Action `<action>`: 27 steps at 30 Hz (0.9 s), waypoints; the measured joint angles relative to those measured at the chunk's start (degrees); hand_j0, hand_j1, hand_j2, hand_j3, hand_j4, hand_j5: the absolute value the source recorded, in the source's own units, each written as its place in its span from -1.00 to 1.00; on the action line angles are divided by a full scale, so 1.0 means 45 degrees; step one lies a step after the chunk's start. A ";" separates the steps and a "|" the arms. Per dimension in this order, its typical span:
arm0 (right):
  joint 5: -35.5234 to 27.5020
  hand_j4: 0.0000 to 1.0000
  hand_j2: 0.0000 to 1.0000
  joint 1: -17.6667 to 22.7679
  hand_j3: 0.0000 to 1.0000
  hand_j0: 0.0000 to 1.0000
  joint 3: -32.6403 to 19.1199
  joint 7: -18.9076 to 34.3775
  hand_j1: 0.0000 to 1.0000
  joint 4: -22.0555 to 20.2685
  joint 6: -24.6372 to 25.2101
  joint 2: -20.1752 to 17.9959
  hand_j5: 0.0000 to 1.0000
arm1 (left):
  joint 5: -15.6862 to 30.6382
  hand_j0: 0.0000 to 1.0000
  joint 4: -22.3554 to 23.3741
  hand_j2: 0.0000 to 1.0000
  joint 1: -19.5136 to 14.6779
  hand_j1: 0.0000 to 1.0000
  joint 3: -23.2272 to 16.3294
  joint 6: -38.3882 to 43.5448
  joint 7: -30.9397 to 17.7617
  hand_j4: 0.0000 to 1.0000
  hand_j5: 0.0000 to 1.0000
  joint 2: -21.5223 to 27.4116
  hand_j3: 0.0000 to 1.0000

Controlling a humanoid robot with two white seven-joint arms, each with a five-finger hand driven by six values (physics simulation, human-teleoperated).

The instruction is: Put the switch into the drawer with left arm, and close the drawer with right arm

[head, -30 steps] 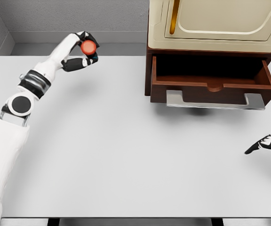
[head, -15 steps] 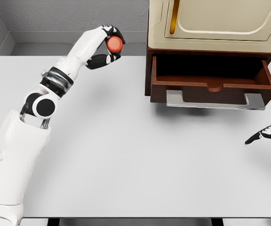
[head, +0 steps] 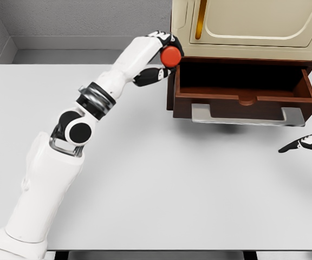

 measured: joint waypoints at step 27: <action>-0.0005 0.83 0.83 0.0135 0.83 0.83 0.0009 -0.0035 0.83 -0.0010 -0.0001 -0.0001 0.83 | -0.4158 -0.45 0.0501 -0.45 -0.1172 -0.45 -0.1970 0.0128 0.0033 -0.45 -0.45 -0.0900 -0.45</action>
